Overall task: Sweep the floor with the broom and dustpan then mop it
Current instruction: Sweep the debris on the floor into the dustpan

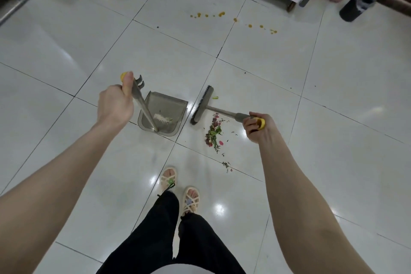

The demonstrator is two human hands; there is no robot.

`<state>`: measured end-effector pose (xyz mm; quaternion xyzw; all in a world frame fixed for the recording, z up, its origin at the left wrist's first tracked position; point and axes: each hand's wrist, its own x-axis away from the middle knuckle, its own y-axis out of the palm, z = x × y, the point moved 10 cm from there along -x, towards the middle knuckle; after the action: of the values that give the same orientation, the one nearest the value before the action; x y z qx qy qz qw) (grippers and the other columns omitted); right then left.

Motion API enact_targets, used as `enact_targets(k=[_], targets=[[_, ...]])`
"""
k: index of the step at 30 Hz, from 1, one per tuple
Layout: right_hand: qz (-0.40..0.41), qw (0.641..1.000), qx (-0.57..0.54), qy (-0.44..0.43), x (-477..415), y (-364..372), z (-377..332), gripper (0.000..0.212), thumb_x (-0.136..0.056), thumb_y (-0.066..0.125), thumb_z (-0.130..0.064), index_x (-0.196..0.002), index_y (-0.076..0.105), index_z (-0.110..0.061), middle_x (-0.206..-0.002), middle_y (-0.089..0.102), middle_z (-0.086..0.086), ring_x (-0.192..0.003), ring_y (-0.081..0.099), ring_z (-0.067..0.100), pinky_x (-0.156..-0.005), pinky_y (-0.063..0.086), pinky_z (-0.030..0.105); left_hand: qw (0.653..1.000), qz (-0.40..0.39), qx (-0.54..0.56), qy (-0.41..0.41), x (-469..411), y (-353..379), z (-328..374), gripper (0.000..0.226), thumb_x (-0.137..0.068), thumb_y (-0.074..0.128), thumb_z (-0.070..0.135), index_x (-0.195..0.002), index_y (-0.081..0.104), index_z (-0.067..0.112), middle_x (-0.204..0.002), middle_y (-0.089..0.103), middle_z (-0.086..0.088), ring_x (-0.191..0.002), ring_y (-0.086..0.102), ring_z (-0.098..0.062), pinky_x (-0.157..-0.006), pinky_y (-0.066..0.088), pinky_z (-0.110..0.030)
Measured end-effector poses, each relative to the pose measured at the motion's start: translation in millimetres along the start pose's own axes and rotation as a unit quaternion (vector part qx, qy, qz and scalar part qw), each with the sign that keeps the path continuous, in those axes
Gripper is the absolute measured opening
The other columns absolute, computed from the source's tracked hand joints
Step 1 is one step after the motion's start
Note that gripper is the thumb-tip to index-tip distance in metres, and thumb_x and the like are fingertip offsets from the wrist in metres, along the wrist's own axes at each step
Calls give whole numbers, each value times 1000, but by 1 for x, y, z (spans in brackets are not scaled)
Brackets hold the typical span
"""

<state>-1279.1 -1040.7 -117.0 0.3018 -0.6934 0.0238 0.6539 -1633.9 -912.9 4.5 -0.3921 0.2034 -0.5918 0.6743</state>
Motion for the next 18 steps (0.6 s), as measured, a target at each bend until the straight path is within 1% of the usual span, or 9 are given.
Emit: enact_targets(k=[2,6,10,13,15,18], targets=[[-17,1000,-23,-3,-14,17,6,17,-95,41,-13,-84,48,-3,-44,41,2,-24,37,6,-23,22,12,1000,-3,-2,9,-14,0,5,84,-95,16,62,-79,59,-8,-83,62,-24,-83,54,-39,-77,42,-42],[-34,994,-99,-5,-47,53,10,21,-96,41,-15,-80,48,-3,-48,39,-1,-24,36,6,-24,21,12,1000,-12,-10,25,-51,3,16,82,-97,16,60,-78,59,-7,-83,63,-23,-85,54,-39,-77,41,-42],[-41,987,-156,0,-77,83,12,24,-97,42,-17,-77,47,-5,-44,40,-1,-24,37,7,-23,23,14,999,-24,-16,29,-85,10,26,81,-97,16,58,-77,57,-8,-81,62,-23,-81,53,-38,-74,40,-40],[-43,975,-218,5,-91,96,8,24,-98,41,-17,-79,47,-4,-44,39,0,-24,37,8,-23,23,15,999,-35,-17,38,-108,19,35,79,-97,17,58,-76,57,-7,-76,60,-21,-77,51,-36,-68,37,-37],[-36,970,-241,0,-94,98,4,23,-98,40,-17,-80,46,-4,-43,38,-1,-24,36,8,-23,23,15,998,-40,-23,52,-118,25,40,77,-98,17,56,-74,56,-6,-75,58,-21,-76,50,-36,-68,35,-35],[1,964,-267,-13,-92,86,0,23,-97,40,-14,-83,51,2,-43,37,-1,-24,35,8,-24,24,13,997,-52,-28,59,-125,36,42,78,-98,16,57,-75,56,-6,-76,58,-21,-77,51,-37,-69,36,-36]])
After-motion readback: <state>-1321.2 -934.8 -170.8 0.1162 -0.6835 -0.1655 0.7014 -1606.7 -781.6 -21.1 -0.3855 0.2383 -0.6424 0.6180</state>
